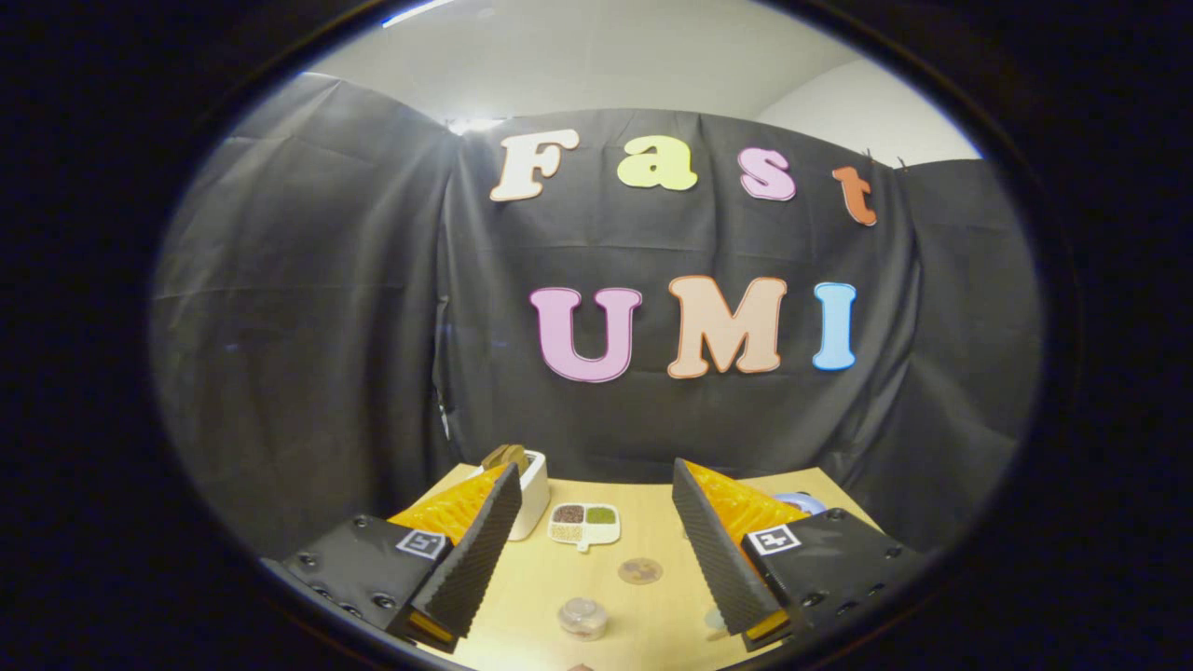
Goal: Take the bottle from table, then pour the juice into the cup, finally place the bottle on the coaster
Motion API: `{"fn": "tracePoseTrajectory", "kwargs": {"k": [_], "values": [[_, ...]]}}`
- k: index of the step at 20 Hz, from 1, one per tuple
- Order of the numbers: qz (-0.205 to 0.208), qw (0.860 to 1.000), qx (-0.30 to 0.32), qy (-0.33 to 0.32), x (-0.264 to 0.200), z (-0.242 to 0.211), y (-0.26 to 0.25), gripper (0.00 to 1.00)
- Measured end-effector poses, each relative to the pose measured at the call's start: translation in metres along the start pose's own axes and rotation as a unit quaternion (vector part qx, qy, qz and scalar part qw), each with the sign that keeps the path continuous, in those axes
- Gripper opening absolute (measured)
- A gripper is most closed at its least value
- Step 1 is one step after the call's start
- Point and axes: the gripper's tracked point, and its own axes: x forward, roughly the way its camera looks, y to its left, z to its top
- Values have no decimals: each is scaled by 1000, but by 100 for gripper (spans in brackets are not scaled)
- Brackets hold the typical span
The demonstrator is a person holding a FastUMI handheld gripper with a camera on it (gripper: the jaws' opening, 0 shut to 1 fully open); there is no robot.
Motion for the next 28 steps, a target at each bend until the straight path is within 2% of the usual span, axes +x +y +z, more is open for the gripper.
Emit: {"fn": "tracePoseTrajectory", "kwargs": {"k": [6,10,15,21,28], "values": [[-19,999,-23,25,8,-24,33,100],[-26,999,-8,36,14,-36,63,100],[-55,997,0,52,19,-61,85,100],[-97,993,11,69,18,-105,106,100],[-140,983,21,113,9,-181,125,100]]}}
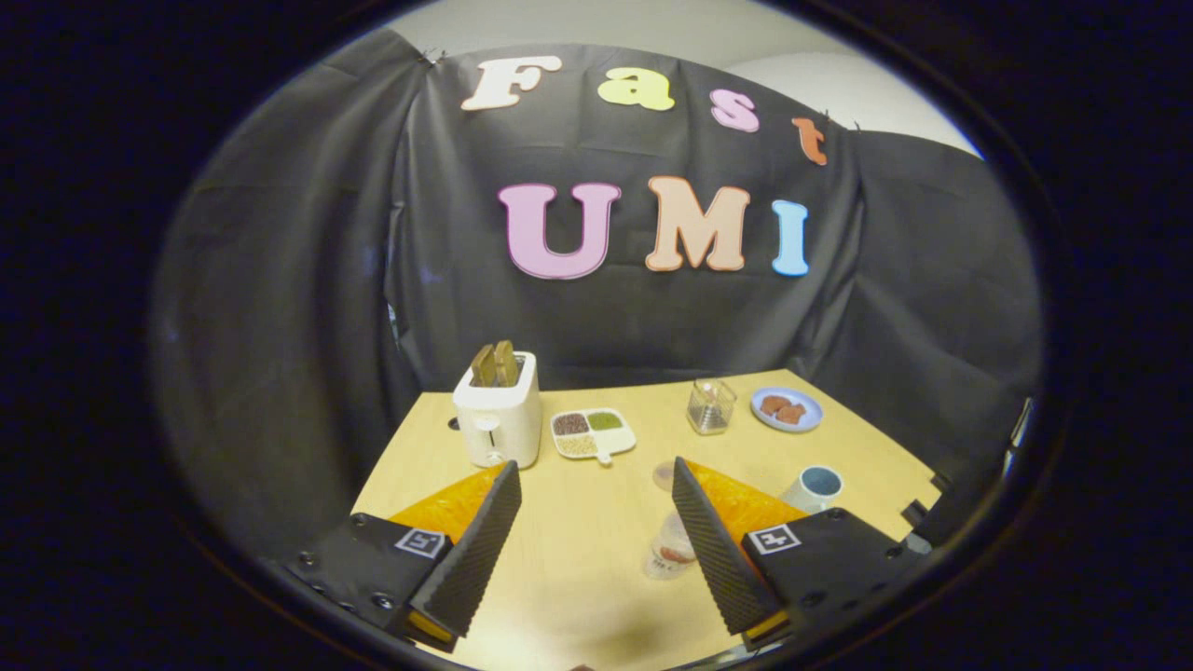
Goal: Take the bottle from table, then pour the juice into the cup, finally place the bottle on the coaster
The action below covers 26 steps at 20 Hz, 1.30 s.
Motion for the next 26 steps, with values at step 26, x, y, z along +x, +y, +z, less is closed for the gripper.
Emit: {"fn": "tracePoseTrajectory", "kwargs": {"k": [26], "values": [[-129,982,88,105,94,-173,-98,100]]}}
